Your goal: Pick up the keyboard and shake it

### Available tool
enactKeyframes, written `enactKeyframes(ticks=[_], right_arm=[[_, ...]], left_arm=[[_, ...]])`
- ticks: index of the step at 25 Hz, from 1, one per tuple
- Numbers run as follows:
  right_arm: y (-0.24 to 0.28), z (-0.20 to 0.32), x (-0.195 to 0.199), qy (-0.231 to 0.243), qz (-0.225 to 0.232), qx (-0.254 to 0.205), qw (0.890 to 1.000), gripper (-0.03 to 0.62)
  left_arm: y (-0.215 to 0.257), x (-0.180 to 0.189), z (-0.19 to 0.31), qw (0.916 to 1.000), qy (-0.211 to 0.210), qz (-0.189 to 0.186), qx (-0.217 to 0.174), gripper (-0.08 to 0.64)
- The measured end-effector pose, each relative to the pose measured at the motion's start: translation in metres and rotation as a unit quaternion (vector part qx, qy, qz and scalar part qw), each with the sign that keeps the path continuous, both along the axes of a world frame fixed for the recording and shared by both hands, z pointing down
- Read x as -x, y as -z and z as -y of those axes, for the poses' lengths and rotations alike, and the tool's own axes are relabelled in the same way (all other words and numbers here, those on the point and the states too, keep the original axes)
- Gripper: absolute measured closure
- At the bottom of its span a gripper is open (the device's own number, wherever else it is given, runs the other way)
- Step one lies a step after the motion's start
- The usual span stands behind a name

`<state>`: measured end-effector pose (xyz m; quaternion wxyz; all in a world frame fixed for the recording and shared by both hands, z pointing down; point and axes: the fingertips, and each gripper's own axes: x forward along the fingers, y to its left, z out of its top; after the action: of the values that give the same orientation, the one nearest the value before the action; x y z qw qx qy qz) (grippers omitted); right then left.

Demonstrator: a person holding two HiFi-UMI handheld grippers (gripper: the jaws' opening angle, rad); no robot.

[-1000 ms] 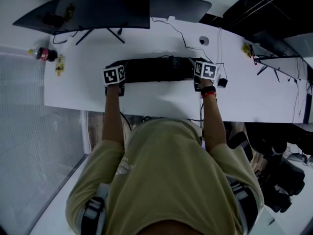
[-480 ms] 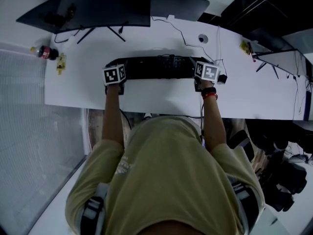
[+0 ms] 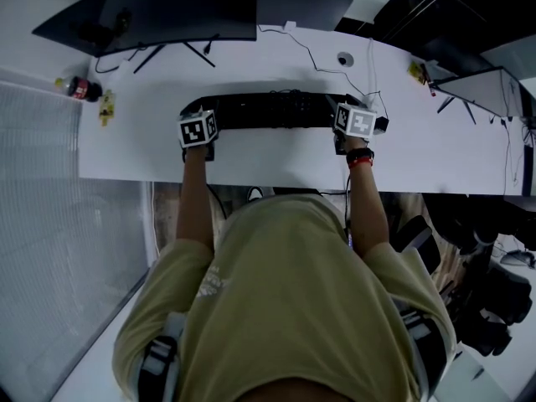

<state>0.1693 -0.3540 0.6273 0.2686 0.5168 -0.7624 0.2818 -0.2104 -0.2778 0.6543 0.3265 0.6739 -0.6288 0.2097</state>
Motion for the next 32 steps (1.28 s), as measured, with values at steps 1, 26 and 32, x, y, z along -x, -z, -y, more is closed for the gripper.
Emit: enactKeyframes(ticks=[1,26,32], right_arm=[[0.001,-0.003,0.000,0.000,0.000,-0.001,1.000,0.302],[0.025,-0.078,-0.006,-0.012,-0.006,-0.044,0.999,0.304],[0.028,-0.099,-0.008,-0.018,-0.006,-0.051,0.999,0.304]], left_arm=[[0.001,0.000,-0.002,1.0000,0.000,0.001,-0.003,0.337],[0.023,0.000,-0.058,0.9975,-0.023,0.024,-0.062,0.344],[0.026,-0.001,-0.071,0.9970,-0.024,0.023,-0.070,0.350]])
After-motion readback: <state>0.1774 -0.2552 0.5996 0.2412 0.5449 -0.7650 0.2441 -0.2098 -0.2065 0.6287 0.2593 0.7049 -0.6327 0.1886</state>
